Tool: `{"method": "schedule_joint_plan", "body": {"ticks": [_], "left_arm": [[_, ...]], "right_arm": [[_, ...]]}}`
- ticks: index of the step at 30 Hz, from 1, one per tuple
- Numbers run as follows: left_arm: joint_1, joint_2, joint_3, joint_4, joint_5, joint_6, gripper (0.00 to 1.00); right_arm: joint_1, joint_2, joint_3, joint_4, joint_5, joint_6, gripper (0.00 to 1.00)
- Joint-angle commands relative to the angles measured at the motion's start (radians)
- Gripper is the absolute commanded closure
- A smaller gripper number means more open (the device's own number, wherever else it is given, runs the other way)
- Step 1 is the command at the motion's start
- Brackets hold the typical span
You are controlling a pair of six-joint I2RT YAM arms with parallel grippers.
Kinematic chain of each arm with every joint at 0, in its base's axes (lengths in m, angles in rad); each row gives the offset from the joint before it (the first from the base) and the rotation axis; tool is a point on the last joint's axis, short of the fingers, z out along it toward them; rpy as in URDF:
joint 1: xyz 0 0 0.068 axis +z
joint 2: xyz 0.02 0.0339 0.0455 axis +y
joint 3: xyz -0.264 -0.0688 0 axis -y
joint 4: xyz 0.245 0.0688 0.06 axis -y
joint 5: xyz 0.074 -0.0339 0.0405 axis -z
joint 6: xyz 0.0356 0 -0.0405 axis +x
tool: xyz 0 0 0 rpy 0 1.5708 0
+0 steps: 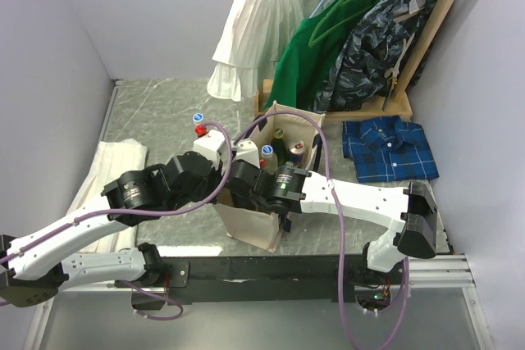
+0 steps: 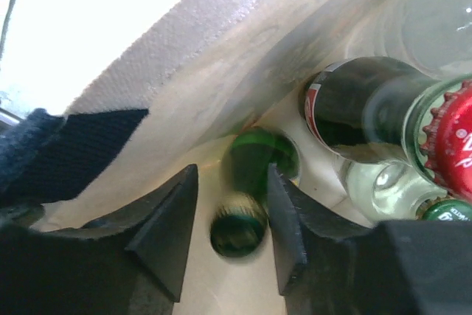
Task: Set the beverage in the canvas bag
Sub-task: Place the drink in the canvas bag.
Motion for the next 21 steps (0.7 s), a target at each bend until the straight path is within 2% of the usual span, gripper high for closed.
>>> {"method": "schedule_joint_plan", "body": {"ticks": [1, 14, 21], "left_arm": [[-0.003, -0.056, 0.052, 0.054, -0.035, 0.002, 0.99], [-0.004, -0.053, 0.054, 0.054, -0.041, 0.003, 0.99], [-0.003, -0.058, 0.061, 0.060, -0.047, 0.008, 0.99]], "right_arm": [[0.001, -0.004, 0.033, 0.059, 0.002, 0.018, 0.49], [0.001, -0.005, 0.036, 0.048, 0.013, 0.019, 0.33], [0.001, -0.025, 0.047, 0.034, 0.036, 0.024, 0.32]]}}
